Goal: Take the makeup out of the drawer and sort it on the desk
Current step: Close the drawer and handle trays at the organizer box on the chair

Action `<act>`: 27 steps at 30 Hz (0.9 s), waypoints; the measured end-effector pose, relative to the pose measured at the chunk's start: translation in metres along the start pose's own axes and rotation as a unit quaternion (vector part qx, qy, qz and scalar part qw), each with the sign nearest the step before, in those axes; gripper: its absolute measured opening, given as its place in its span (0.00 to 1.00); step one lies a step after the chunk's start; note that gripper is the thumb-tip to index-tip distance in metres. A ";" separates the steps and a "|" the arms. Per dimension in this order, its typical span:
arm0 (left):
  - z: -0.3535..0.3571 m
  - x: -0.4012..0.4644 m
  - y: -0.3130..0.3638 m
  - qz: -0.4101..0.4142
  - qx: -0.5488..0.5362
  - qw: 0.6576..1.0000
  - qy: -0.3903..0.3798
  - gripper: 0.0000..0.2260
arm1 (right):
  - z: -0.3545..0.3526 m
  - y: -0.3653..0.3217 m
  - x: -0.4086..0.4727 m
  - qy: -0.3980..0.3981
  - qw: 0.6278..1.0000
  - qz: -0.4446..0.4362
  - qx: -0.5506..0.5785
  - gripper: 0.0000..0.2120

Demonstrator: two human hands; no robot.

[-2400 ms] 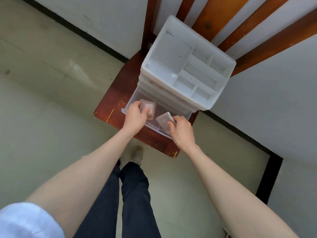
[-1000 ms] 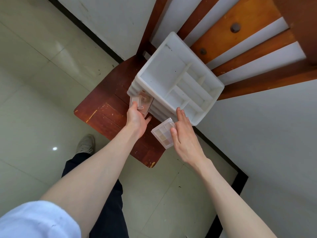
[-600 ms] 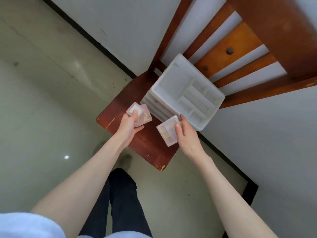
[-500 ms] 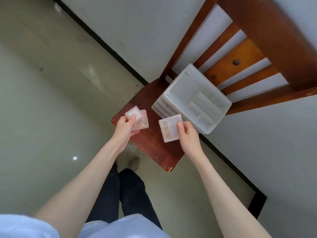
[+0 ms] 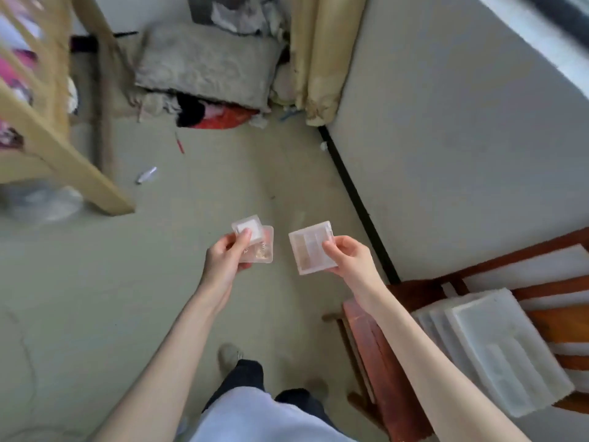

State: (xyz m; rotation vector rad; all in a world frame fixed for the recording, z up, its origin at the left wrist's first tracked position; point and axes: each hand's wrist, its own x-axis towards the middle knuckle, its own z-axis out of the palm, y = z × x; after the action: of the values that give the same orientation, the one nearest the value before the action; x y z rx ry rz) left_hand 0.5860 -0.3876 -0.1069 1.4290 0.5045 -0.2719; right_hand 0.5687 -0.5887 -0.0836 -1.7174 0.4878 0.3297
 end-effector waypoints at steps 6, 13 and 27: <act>-0.176 -0.009 0.027 0.013 -0.067 0.981 0.184 0.06 | 0.173 -0.065 0.017 -0.159 0.987 -0.035 0.007 0.06; -0.362 -0.068 0.033 0.039 -0.194 0.881 0.430 0.05 | 0.386 -0.112 0.001 -0.382 0.920 -0.052 -0.063 0.08; -0.544 -0.093 0.025 0.042 -0.349 0.683 0.640 0.07 | 0.698 -0.165 -0.042 -0.628 0.749 -0.089 -0.191 0.09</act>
State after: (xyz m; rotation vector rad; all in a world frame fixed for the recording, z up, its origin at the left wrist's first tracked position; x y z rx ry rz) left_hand 0.4259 0.1396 -0.0735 0.6540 1.4780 1.0294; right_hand 0.6462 0.1254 -0.0624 -1.4850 -0.7899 1.3790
